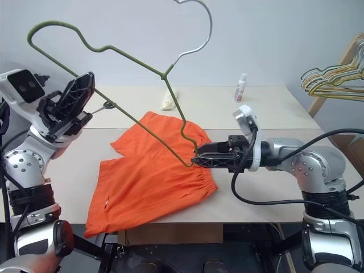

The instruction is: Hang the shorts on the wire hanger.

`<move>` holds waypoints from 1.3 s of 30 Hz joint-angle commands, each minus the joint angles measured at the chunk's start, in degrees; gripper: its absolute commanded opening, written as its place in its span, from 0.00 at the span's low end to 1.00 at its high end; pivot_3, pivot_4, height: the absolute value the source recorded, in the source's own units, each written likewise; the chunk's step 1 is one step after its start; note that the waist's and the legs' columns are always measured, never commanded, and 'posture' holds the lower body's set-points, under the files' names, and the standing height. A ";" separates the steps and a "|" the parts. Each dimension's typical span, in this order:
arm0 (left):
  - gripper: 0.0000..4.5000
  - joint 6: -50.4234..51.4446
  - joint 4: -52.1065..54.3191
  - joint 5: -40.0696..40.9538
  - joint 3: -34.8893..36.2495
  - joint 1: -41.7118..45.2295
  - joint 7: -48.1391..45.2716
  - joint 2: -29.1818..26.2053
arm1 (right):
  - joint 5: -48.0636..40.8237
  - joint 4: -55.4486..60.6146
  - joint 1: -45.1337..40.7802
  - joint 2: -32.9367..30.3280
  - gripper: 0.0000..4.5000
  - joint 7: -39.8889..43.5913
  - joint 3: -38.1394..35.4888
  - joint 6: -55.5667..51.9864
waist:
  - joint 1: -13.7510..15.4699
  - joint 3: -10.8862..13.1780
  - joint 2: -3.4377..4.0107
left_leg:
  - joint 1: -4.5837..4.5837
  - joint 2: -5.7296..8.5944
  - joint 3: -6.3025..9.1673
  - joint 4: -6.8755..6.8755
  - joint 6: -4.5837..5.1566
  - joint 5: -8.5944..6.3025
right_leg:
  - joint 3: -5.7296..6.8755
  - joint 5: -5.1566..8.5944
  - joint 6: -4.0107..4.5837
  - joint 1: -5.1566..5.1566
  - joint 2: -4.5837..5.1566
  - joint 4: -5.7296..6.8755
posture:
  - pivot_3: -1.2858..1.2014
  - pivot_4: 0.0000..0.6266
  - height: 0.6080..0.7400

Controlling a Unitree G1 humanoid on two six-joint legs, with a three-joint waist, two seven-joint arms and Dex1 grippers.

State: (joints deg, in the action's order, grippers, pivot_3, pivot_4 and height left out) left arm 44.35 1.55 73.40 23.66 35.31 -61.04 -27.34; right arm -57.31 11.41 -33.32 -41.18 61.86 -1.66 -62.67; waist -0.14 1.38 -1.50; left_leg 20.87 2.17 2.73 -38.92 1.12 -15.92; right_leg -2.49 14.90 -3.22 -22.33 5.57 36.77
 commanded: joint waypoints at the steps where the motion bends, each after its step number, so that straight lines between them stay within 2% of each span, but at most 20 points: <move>1: 0.00 -1.71 1.65 -0.39 0.00 0.57 -0.33 0.33 | 0.01 2.30 -2.19 0.50 0.71 -0.71 0.62 -0.18 | 0.00 0.00 0.00 | 0.01 0.00 0.00 0.00 0.00 0.00 | 0.00 0.00 0.00 -0.01 0.00 0.00 | 0.53 0.00 1.00; 9: 0.00 -2.52 1.97 -0.77 -0.62 0.08 -0.67 1.19 | 2.05 1.31 -3.09 3.54 0.71 -5.17 1.85 0.40 | 0.14 0.00 0.00 | 0.05 0.00 0.00 0.00 -0.01 0.00 | -0.01 0.00 0.01 -0.06 0.02 0.01 | 0.53 0.00 1.00; 12: 0.00 -2.84 1.79 -1.21 -1.01 -0.01 -0.78 1.19 | 1.86 0.72 -3.21 3.66 0.57 -5.50 1.15 0.59 | 0.25 0.00 0.00 | 0.07 0.01 0.02 0.00 -0.01 0.00 | 0.01 0.00 0.01 -0.07 0.02 -0.01 | 0.53 0.00 1.00; 19: 0.00 -3.67 1.03 -2.67 -1.74 0.00 -0.94 1.78 | 1.58 1.38 -2.67 3.28 0.02 -4.88 0.75 1.43 | 0.31 0.00 0.00 | 0.18 0.02 0.01 0.00 -0.01 0.00 | 0.01 -0.01 0.01 -0.19 0.02 0.00 | 0.52 0.00 1.00; 22: 0.00 -4.56 0.87 -4.68 -2.64 -0.57 -0.43 2.05 | 1.24 1.71 -2.36 3.71 0.01 -5.07 0.22 1.33 | 0.24 -0.01 -0.01 | 0.19 0.01 0.01 0.00 -0.01 0.00 | 0.01 -0.01 0.01 -0.20 0.01 0.01 | 0.52 0.00 1.00; 25: 0.16 -6.03 0.86 -11.62 -6.60 -2.03 1.06 1.09 | -0.07 2.60 -1.60 4.03 0.00 -5.95 -1.44 1.22 | 0.29 -0.01 -0.02 | 0.19 0.02 0.01 0.00 -0.01 0.00 | 0.01 -0.01 0.01 -0.20 0.02 0.00 | 0.52 0.00 1.00; 28: 0.38 -11.57 2.20 -27.68 -17.45 -5.46 1.52 -2.60 | -2.24 1.83 -0.11 4.76 0.00 -9.38 -5.64 0.41 | 0.60 -0.01 -0.01 | 0.19 0.08 0.01 0.01 -0.01 0.00 | 0.01 -0.02 0.00 -0.16 0.03 -0.01 | 0.52 0.00 1.00; 32: 0.67 -19.38 -0.37 -42.20 -26.54 -9.34 1.53 -5.77 | -3.29 0.52 4.12 2.49 0.00 -13.05 -10.38 -2.15 | 0.85 -0.01 -0.01 | 0.21 0.06 -0.01 0.02 -0.01 0.00 | -0.01 -0.02 0.01 -0.20 0.04 -0.02 | 0.52 0.00 1.00; 34: 0.82 -23.20 -0.88 -46.84 -28.27 -10.49 2.18 -6.42 | -2.46 1.62 7.40 0.57 0.00 -14.46 -11.67 -2.72 | 0.94 -0.01 -0.01 | 0.25 0.05 0.00 0.06 -0.01 0.00 | 0.00 -0.02 0.02 -0.23 0.06 -0.06 | 0.51 0.00 1.00; 36: 0.96 -26.66 0.69 -50.48 -29.74 -11.42 1.17 -8.05 | -1.19 -0.01 11.55 -1.70 0.00 -19.35 -13.39 -6.43 | 0.87 -0.01 -0.01 | 0.34 0.04 -0.02 0.06 -0.01 0.00 | -0.02 -0.02 0.02 -0.35 0.09 -0.04 | 0.51 0.00 1.00; 39: 0.99 -28.81 2.22 -52.96 -30.91 -12.02 -0.92 -9.98 | 1.06 0.12 18.08 -5.28 0.00 -22.19 -15.08 -8.30 | 0.87 -0.01 0.00 | 0.41 0.01 -0.03 0.06 -0.01 0.00 | -0.03 -0.03 0.03 -0.40 0.16 -0.05 | 0.51 0.00 1.00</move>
State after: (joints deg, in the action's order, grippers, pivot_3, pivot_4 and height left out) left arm 18.19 1.48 21.78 -7.20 22.86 -60.64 -36.09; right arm -56.85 10.19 -16.31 -44.51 40.28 -14.26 -70.39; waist 0.74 1.37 -1.50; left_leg 21.30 2.19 2.70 -38.86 1.12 -15.92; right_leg -2.53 14.87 -3.19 -22.74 5.77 36.73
